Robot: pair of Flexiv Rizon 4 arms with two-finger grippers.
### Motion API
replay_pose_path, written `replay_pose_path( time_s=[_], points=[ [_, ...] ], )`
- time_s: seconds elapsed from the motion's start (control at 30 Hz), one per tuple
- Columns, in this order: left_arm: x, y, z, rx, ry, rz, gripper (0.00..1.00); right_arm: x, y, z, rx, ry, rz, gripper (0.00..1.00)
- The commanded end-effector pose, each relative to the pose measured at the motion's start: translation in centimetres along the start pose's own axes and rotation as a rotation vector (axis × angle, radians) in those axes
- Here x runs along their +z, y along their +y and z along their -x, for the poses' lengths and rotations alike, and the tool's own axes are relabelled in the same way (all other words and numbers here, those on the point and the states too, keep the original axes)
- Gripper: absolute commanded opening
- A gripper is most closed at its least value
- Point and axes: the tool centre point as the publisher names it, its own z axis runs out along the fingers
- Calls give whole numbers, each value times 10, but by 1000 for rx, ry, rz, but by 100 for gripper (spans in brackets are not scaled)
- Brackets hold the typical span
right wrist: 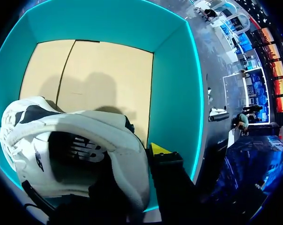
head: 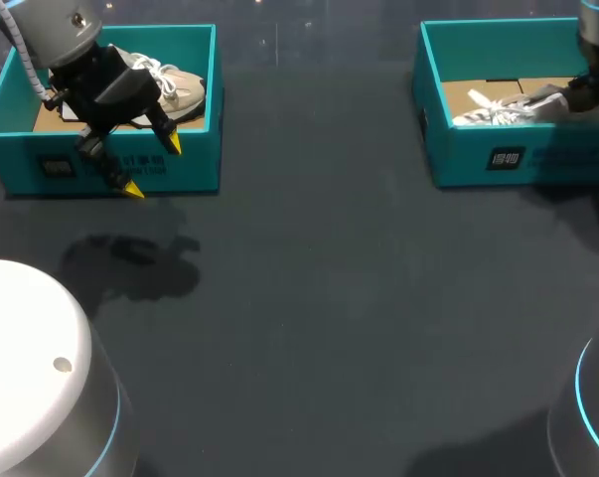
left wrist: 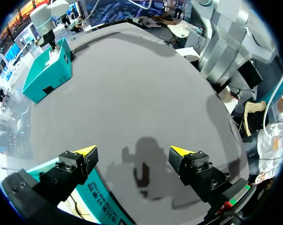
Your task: Take the shoe out of the shoebox, open the shoe tongue, remove and reinsert the insole, then place the shoe into the shoebox
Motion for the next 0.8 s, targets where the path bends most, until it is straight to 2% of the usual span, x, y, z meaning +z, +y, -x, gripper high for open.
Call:
replay_pose_path(
  time_s=[0.03,0.8],
  points=[
    [0,0,0,0,1,2,100,2,1,5,9,-13,-15,0],
    [0,0,0,0,1,2,100,32,3,4,-15,14,-55,0]
  ],
)
